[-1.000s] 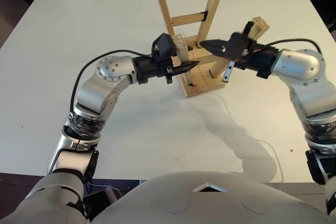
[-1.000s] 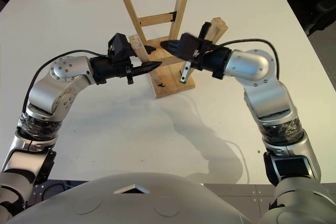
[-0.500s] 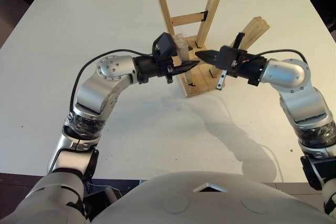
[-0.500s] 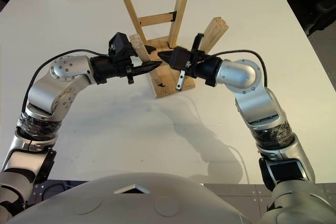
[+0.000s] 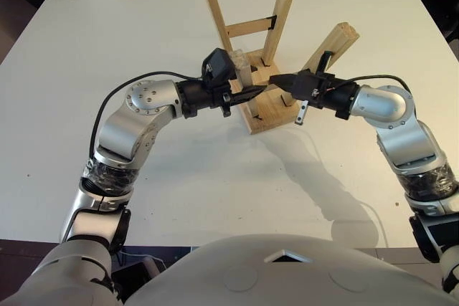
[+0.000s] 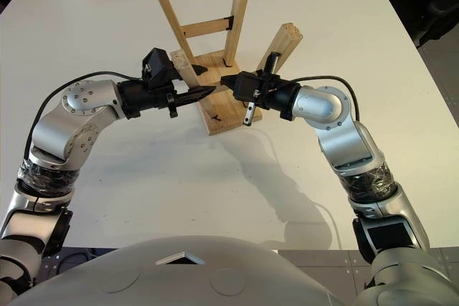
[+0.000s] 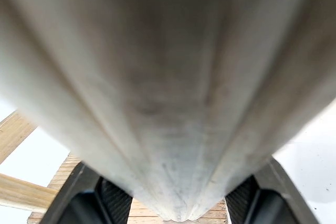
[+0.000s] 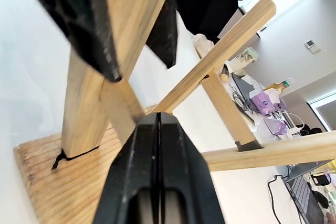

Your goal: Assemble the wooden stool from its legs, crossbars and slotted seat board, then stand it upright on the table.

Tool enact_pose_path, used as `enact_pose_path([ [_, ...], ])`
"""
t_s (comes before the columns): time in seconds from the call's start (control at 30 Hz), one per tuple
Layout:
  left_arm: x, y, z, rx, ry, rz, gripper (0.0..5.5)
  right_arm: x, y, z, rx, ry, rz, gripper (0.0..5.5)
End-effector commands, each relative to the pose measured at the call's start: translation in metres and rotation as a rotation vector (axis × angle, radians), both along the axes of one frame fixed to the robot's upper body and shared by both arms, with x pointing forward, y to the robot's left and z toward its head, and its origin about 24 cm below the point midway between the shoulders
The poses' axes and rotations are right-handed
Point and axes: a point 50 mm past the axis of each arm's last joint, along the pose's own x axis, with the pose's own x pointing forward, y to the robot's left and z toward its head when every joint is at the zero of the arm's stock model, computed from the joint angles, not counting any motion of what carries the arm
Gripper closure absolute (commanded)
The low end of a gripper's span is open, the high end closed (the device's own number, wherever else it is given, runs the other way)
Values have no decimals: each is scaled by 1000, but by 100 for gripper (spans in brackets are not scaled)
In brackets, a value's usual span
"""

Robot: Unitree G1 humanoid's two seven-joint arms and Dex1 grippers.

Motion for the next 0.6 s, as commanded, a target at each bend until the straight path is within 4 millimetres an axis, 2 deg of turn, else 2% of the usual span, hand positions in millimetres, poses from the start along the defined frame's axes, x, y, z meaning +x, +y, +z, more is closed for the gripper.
enact_pose_path([
  [0.03,-2,15,-35,165,157,38,346,3,-5,72,416,-61,8,550],
  [0.1,1,14,-36,185,161,41,346,8,-25,107,623,-84,-22,550],
  [0.17,4,13,-35,188,159,42,346,18,-58,121,677,-126,-146,550],
  [0.27,8,10,-34,195,148,24,347,33,-106,106,472,-176,-422,550],
  [0.37,11,9,-32,196,141,3,347,33,-132,72,248,-138,-556,550],
  [0.43,12,8,-31,188,140,-13,347,30,-130,50,176,-81,-569,550],
  [0.47,12,8,-31,188,140,-19,347,27,-123,38,142,-41,-545,550],
  [0.53,12,9,-31,191,141,-28,347,12,-82,21,196,79,-355,550],
  [0.6,12,9,-32,190,143,-36,347,-17,-23,17,343,212,-48,550],
])
